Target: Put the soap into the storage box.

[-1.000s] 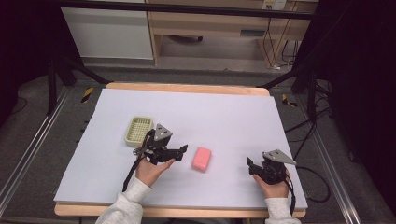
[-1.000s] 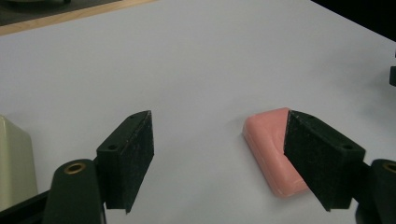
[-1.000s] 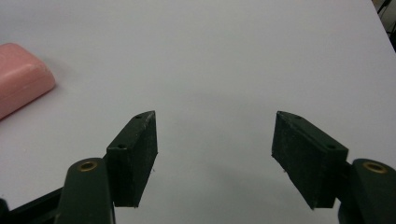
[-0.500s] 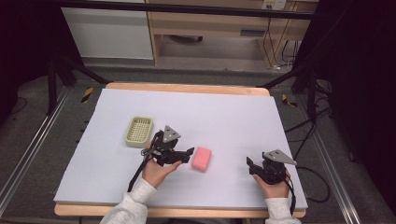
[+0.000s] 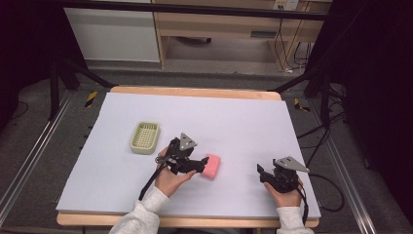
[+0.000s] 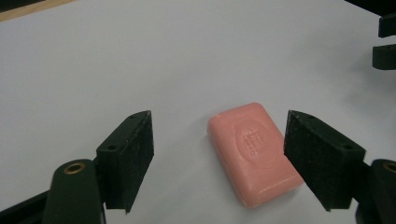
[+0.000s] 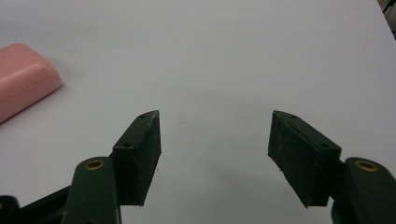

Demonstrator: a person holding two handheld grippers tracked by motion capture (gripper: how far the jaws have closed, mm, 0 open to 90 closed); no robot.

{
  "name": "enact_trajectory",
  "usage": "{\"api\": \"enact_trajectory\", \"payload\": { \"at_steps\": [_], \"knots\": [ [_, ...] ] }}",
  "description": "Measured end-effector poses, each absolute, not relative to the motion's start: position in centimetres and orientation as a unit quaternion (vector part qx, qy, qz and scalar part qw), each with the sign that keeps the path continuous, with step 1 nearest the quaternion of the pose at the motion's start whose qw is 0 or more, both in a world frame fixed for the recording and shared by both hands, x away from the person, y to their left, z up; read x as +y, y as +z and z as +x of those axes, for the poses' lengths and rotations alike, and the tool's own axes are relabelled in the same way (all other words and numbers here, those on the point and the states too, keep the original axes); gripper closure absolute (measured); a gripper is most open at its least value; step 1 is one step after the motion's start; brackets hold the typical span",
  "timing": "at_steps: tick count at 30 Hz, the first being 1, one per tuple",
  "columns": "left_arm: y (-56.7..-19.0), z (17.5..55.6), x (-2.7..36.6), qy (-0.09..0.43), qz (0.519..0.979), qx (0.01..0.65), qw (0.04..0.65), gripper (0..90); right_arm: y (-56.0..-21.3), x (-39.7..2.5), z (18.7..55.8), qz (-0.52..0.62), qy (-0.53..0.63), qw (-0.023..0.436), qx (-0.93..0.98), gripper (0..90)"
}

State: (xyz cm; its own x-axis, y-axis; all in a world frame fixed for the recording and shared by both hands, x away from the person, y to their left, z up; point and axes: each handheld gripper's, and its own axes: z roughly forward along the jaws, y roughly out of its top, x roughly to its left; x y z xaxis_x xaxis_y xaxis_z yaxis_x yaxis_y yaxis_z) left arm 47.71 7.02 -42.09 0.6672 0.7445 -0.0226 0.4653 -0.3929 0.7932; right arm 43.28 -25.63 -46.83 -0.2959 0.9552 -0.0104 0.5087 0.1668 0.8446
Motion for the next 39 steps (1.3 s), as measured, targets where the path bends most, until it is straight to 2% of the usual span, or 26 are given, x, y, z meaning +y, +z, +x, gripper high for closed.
{"api": "enact_trajectory", "payload": {
  "at_steps": [39],
  "knots": [
    [-44.6,48.4,2.7,0.156,0.842,0.362,0.369,20.8,-46.9,-25.6,43.3,0.516,0.386,0.285,0.709,37.0]
  ]
}}
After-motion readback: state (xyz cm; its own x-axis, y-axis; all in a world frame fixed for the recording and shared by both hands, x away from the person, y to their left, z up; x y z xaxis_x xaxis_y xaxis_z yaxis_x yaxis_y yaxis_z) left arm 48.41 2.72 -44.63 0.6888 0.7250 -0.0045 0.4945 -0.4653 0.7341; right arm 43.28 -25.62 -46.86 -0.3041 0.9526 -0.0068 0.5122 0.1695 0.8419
